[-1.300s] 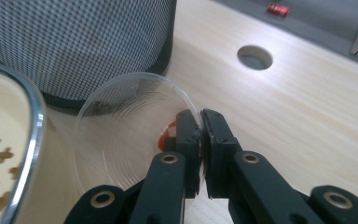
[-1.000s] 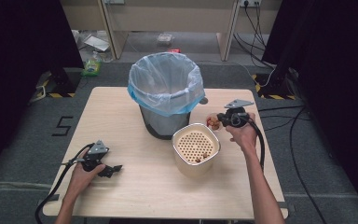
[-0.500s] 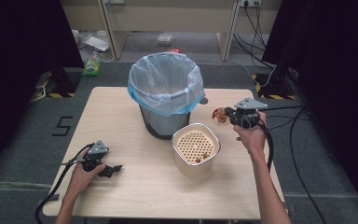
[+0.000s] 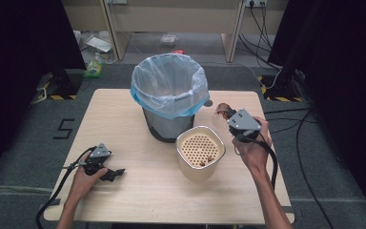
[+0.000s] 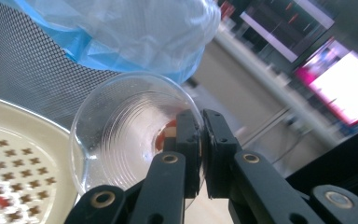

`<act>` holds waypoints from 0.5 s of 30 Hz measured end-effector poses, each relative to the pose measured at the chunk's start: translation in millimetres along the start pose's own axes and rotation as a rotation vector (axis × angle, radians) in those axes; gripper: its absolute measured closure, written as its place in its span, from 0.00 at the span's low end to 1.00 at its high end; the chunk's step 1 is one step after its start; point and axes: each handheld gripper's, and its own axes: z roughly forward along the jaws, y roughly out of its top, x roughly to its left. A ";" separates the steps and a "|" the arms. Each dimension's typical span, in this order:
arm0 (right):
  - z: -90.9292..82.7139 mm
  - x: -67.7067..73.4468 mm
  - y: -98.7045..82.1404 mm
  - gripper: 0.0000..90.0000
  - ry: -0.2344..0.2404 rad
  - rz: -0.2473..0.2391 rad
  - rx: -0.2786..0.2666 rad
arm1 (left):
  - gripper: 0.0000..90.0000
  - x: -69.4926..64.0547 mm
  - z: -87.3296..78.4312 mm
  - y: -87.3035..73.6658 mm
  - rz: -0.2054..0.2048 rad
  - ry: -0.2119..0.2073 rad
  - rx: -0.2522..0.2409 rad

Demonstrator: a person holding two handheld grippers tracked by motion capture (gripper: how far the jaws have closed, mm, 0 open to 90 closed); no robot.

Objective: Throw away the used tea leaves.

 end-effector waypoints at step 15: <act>-6.4 61.3 -1.1 0.97 -0.206 -0.380 -0.085 | 0.00 0.0 0.0 0.0 0.000 0.000 0.000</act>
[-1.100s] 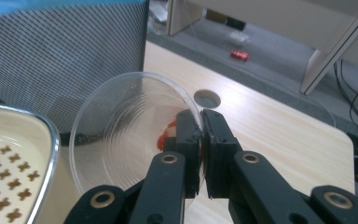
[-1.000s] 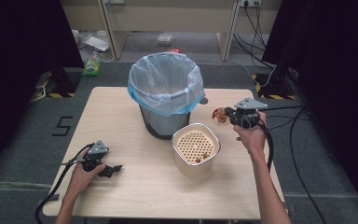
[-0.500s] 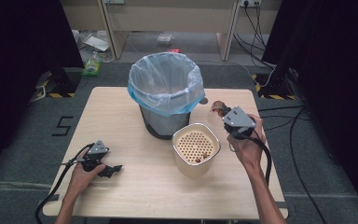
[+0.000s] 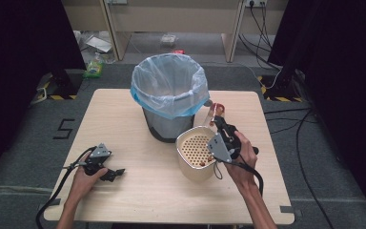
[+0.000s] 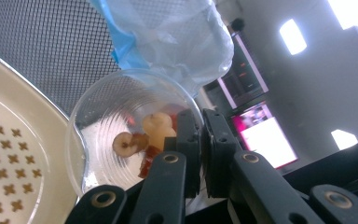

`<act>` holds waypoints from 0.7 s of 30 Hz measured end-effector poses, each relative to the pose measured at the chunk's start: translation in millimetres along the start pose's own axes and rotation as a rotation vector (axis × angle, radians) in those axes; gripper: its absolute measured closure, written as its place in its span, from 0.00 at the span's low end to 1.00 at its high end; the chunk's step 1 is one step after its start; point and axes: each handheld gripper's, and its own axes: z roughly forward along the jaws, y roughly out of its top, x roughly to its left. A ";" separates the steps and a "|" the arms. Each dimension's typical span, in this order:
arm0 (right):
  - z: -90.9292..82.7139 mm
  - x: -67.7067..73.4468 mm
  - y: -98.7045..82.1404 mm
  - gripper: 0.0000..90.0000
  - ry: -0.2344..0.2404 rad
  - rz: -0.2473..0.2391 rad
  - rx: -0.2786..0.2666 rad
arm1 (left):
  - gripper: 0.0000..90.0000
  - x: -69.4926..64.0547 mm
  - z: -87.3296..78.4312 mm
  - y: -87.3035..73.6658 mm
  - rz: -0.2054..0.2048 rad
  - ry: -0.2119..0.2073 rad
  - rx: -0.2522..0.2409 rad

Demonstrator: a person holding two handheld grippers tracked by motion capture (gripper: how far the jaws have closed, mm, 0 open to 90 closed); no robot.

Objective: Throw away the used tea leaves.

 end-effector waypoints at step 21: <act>-11.1 30.5 2.4 0.97 -0.234 -0.185 -0.109 | 0.00 0.0 0.0 0.0 0.000 0.000 0.000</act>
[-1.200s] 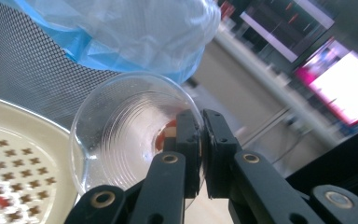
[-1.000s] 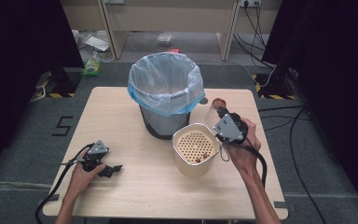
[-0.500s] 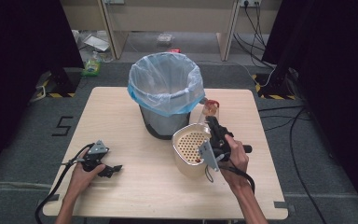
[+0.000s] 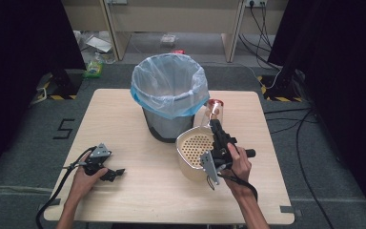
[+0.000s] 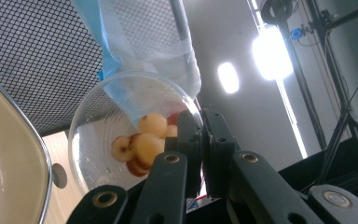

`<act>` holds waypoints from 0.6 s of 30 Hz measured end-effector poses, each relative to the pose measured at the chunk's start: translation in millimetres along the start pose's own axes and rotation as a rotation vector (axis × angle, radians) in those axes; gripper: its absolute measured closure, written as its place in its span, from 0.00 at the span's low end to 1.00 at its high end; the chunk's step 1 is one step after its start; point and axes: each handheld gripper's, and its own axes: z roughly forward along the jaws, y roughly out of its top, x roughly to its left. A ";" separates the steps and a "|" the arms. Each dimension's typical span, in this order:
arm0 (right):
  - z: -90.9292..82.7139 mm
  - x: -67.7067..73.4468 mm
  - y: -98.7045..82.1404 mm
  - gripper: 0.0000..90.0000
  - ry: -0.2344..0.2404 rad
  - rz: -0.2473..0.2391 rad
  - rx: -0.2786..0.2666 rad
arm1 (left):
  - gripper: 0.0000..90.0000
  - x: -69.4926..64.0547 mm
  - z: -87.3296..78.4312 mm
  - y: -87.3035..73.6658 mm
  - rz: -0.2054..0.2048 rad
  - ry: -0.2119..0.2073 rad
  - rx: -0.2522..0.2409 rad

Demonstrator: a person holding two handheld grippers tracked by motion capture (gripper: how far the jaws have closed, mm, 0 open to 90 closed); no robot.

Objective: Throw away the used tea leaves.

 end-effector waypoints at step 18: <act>-5.2 9.0 3.7 0.97 -0.005 -0.052 -0.041 | 0.00 0.0 0.0 0.0 0.000 0.000 0.000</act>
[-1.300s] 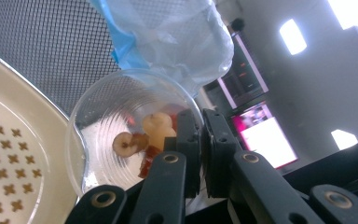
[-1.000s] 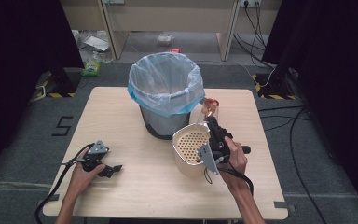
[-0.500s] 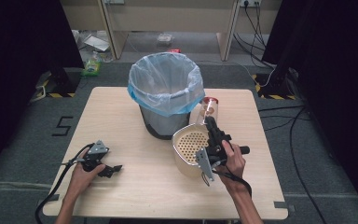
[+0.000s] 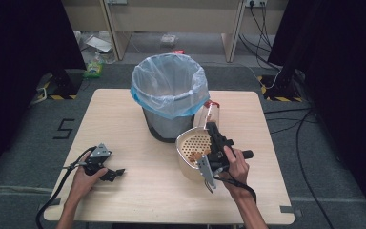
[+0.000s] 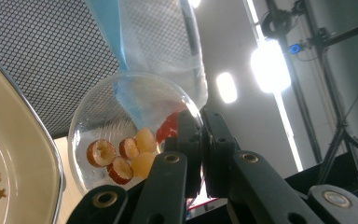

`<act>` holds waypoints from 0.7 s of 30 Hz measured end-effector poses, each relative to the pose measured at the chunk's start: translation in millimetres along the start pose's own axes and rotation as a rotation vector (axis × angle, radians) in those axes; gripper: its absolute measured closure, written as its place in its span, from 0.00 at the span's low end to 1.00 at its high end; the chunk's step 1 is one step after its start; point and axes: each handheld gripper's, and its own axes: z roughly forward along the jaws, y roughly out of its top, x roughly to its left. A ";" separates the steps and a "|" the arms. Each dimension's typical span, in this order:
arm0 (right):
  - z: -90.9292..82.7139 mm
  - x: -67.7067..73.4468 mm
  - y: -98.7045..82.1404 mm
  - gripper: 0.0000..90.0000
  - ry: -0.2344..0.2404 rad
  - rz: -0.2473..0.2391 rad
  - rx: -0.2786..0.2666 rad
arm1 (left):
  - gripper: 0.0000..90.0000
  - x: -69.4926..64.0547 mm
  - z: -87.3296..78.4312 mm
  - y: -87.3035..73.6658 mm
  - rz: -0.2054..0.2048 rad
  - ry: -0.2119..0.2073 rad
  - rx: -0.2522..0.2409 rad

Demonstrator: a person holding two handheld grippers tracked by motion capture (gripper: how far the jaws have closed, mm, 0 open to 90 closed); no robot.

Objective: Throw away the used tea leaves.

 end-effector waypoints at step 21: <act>-0.7 -2.2 1.8 0.97 -0.045 -0.118 -0.009 | 0.00 0.1 0.0 0.0 0.001 0.001 -0.001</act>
